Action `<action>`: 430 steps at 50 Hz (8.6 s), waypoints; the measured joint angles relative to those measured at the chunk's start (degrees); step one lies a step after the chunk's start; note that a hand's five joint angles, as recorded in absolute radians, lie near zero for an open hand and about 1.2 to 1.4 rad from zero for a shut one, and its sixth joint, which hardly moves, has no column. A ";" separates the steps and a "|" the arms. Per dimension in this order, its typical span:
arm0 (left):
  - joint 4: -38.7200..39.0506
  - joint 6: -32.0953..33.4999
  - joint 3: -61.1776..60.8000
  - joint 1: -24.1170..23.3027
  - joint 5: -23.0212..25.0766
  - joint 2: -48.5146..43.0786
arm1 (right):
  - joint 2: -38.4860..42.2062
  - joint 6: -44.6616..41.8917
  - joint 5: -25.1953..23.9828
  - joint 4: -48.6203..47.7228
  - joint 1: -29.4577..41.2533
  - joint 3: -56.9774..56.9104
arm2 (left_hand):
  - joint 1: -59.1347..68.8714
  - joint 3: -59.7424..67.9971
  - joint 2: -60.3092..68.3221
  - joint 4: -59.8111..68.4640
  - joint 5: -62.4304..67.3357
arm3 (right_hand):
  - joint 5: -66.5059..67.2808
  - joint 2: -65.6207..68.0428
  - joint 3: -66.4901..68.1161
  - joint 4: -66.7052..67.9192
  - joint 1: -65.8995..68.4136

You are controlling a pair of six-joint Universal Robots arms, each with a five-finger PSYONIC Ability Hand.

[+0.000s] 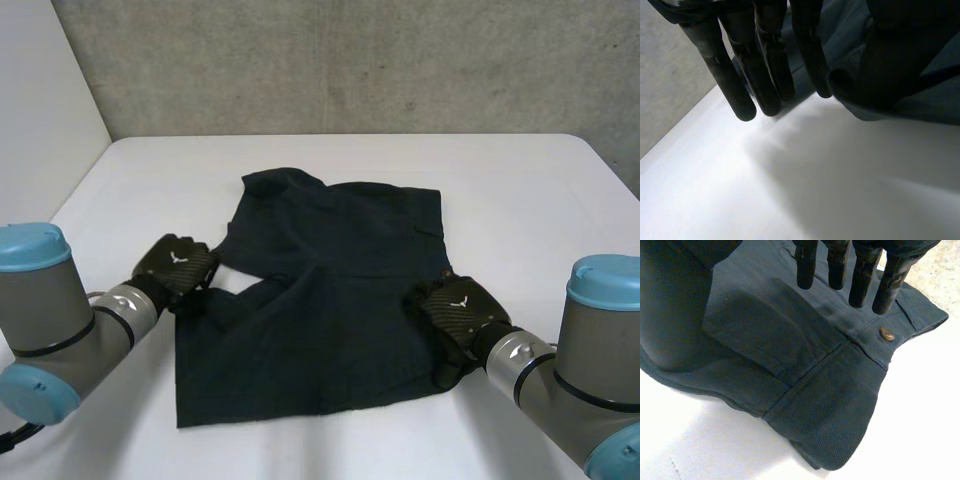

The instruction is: Fold the shorts.

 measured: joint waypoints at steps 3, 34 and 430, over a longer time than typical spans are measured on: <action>0.04 -1.03 1.04 0.80 -3.84 -0.90 | 0.16 -0.03 0.22 0.00 -0.04 -0.07 | 3.06 3.92 4.07 3.98 3.43 | 0.00 0.00 0.00 0.00 0.00; -0.40 -11.77 -1.27 0.61 -4.43 -0.79 | 0.94 -0.12 0.86 0.01 0.03 -0.05 | -18.32 -17.72 -18.16 -18.22 -17.49 | 0.00 0.00 0.00 0.01 0.01; 8.90 5.42 54.70 -14.69 -27.59 1.41 | 1.24 -10.54 16.30 -12.84 9.93 -55.49 | 12.70 16.95 17.31 17.45 15.31 | 51.93 54.84 53.98 54.64 44.83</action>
